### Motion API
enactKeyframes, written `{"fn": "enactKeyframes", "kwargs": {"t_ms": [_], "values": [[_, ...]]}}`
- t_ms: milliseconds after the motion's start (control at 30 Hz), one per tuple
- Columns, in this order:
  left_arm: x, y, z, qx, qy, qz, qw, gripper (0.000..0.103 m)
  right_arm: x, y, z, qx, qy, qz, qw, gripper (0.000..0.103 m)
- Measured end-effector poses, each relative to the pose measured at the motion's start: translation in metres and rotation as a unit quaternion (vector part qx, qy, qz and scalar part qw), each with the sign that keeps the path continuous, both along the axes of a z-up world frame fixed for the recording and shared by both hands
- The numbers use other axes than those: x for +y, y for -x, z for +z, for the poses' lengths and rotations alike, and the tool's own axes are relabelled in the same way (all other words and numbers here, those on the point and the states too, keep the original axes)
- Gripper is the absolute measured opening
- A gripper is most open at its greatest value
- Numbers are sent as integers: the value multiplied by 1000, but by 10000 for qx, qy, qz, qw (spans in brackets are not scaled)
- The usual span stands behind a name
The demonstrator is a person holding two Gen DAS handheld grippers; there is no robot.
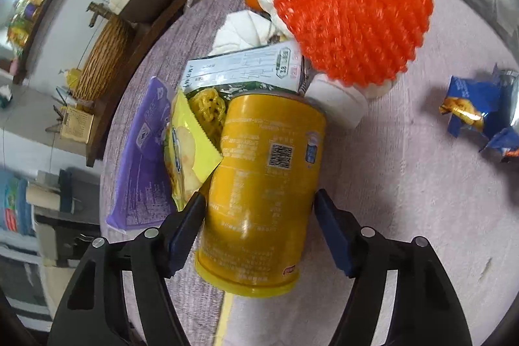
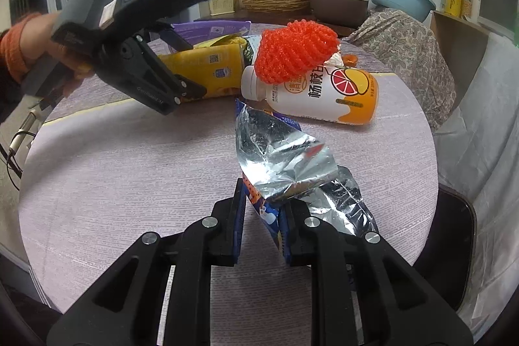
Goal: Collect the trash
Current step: 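Grasp the foil snack bag with the right tool while the left tool grasps the yellow can, then carry the foil bag to the black bin and release it with the right tool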
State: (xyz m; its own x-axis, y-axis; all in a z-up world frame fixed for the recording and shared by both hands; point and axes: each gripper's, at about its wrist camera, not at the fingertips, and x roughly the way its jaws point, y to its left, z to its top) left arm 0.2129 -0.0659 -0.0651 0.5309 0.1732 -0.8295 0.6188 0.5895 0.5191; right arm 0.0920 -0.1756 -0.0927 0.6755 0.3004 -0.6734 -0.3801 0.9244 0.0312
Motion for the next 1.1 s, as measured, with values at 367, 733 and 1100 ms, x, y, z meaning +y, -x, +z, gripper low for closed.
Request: {"fn": "enactKeyframes", "kwargs": {"t_ms": [367,733,1100], "values": [[12,12,5,-107,698,150,9974,68,-11,10,6,-42,-265,29,9996,19],[64,92,29,-445,2736,821,9573,66,-37,25,14,28,-1420,486,9887,18],[32,128,66,-853,3915,583,9143,66,-70,35,29,-156,-2306,387,9722,18]]}}
